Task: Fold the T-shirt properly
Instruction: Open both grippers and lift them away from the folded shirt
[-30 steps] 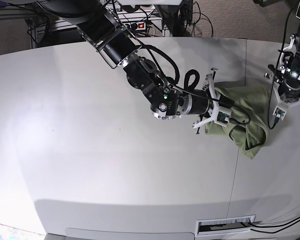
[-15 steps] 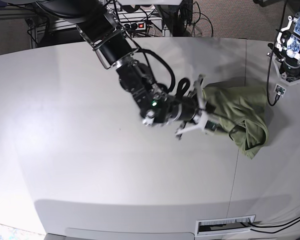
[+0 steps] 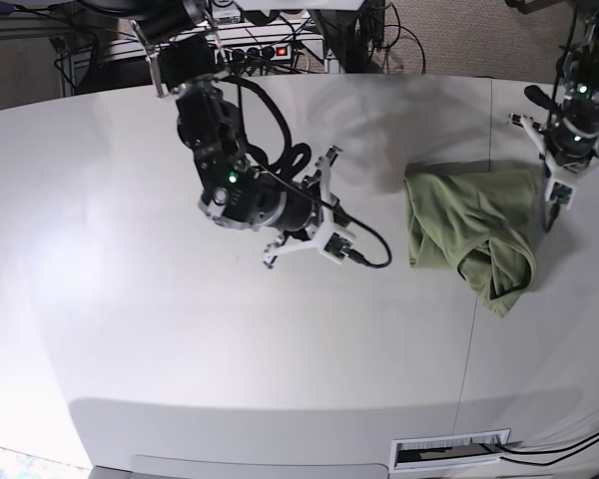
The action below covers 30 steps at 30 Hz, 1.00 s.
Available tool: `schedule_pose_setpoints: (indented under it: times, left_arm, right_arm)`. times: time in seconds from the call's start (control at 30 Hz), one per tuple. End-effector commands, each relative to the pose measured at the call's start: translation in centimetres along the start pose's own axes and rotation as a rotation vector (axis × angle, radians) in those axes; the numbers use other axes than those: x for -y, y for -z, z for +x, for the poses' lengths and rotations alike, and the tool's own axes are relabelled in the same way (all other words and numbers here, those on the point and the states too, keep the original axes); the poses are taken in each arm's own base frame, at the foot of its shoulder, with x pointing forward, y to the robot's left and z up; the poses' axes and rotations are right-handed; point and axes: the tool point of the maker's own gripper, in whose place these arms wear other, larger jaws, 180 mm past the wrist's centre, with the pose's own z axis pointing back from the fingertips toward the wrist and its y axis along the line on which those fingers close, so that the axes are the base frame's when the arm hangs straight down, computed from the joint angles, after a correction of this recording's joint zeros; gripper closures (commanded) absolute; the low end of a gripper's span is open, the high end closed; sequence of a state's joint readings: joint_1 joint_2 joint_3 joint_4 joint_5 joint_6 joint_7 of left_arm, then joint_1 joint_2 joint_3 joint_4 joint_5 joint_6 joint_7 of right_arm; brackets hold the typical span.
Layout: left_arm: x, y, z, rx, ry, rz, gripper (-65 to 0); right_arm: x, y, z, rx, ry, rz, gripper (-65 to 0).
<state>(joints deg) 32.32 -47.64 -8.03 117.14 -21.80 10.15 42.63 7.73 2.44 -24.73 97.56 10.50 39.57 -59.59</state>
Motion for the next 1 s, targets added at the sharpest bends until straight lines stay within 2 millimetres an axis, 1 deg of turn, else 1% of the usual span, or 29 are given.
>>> schedule_pose_setpoints:
  times: [0.0, 0.13, 0.3, 0.4, 0.47, 0.57, 0.67, 0.77, 0.87, 0.97]
  left_arm:
    - [-0.7, -0.8, 0.6, 0.026, 0.007, 0.015, 0.0]
    - [-0.2, -2.8, -0.3, 0.015, -0.014, -0.021, 0.0]
    - [2.2, -4.5, -1.7, 0.007, -0.128, -0.141, 0.0]
    - [3.5, -5.3, -2.4, 0.011, -0.187, -0.221, 0.0]
    - [4.1, -5.9, -2.7, 0.019, -0.213, -0.261, 0.0]
    - [4.3, -6.8, -3.4, 0.015, -0.253, -0.292, 0.0]
    - [4.8, -8.0, -4.2, 0.000, -0.300, -0.348, 0.0]
    - [5.0, -9.1, -4.6, 0.018, -0.333, -0.384, 0.0]
    - [5.6, -9.8, -5.1, 0.008, -0.336, -0.418, 0.0]
    - [6.5, -10.1, -5.8, -0.014, -0.337, -0.441, 0.0]
  right_arm:
    - [0.1, -0.6, 1.5, 0.057, -0.008, -0.005, 0.0]
    - [-0.8, -1.2, 0.3, 0.039, -0.004, -0.007, 0.0]
    - [-0.6, -2.5, -1.3, 0.001, 0.014, -0.070, 0.0]
    - [-0.5, -3.4, -2.8, -0.037, 0.016, -0.119, 0.0]
    - [-0.9, -4.1, -3.9, -0.052, 0.034, -0.135, 0.0]
    - [-1.5, -5.5, -5.0, -0.048, 0.078, -0.156, 0.0]
    - [-1.7, -7.5, -5.9, -0.041, 0.124, -0.197, 0.0]
    - [-2.1, -9.3, -7.0, -0.038, 0.164, -0.232, 0.0]
    - [-3.1, -10.7, -8.1, -0.054, 0.194, -0.248, 0.0]
    - [-4.4, -11.8, -9.0, -0.074, 0.217, -0.247, 0.0]
